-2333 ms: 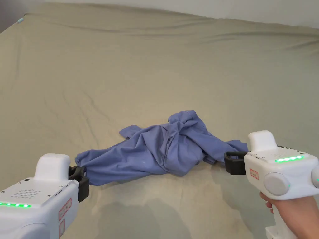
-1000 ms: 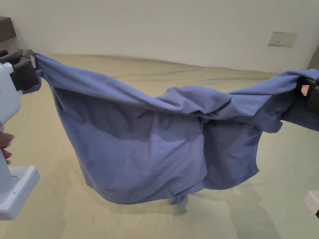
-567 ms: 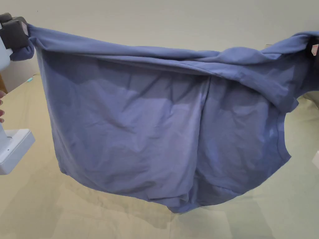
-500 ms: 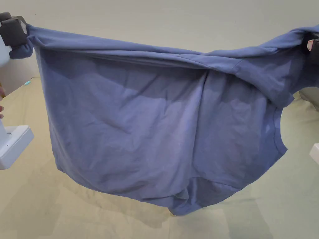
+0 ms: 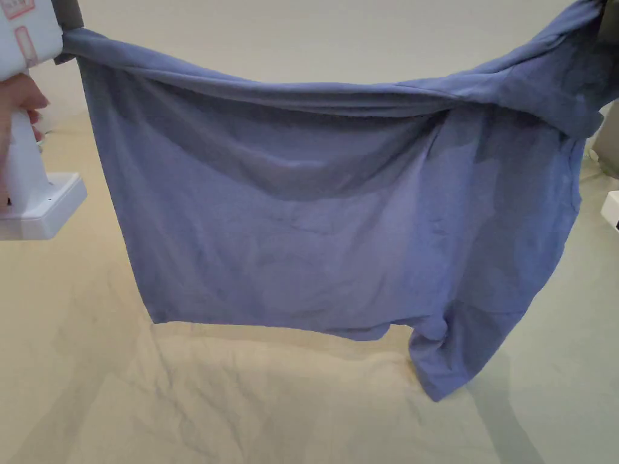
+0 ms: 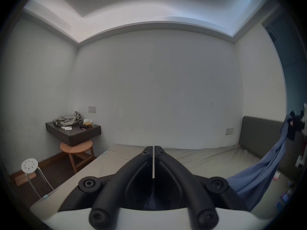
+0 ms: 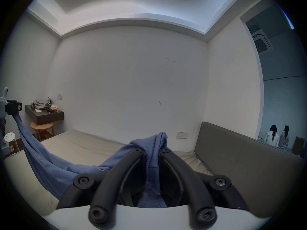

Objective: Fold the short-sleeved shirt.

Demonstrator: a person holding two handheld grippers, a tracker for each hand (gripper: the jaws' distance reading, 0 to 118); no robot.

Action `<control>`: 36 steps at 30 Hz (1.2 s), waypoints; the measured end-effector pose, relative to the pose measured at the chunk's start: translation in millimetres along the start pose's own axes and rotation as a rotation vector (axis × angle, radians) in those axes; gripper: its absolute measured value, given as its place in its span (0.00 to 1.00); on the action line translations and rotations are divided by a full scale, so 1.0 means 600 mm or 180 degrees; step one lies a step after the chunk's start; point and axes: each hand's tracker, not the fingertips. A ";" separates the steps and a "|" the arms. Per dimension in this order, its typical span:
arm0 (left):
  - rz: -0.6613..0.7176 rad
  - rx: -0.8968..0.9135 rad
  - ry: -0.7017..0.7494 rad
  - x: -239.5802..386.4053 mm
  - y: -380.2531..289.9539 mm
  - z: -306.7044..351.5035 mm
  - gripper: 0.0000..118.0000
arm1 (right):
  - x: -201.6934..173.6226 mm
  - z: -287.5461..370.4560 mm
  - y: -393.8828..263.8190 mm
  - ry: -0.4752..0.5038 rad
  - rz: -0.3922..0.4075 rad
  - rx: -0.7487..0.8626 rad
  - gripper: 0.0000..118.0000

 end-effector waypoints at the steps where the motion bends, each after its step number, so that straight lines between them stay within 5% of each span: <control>1: -0.0082 -0.0012 -0.0022 -0.008 -0.009 -0.030 0.00 | 0.001 -0.016 -0.002 -0.0018 -0.0015 -0.0010 0.13; 16: -0.0074 -0.0044 0.0129 -0.036 -0.076 -0.233 0.00 | 0.014 -0.168 -0.064 -0.0211 0.0113 -0.0182 0.13; 25: -0.0184 -0.0651 0.0053 -0.058 -0.231 -0.140 0.00 | 0.003 -0.077 -0.257 0.0079 0.0049 -0.0910 0.13; 36: -0.0768 -0.2020 0.0019 -0.083 -0.511 0.140 0.00 | -0.044 0.228 -0.524 0.0488 0.0124 -0.2256 0.13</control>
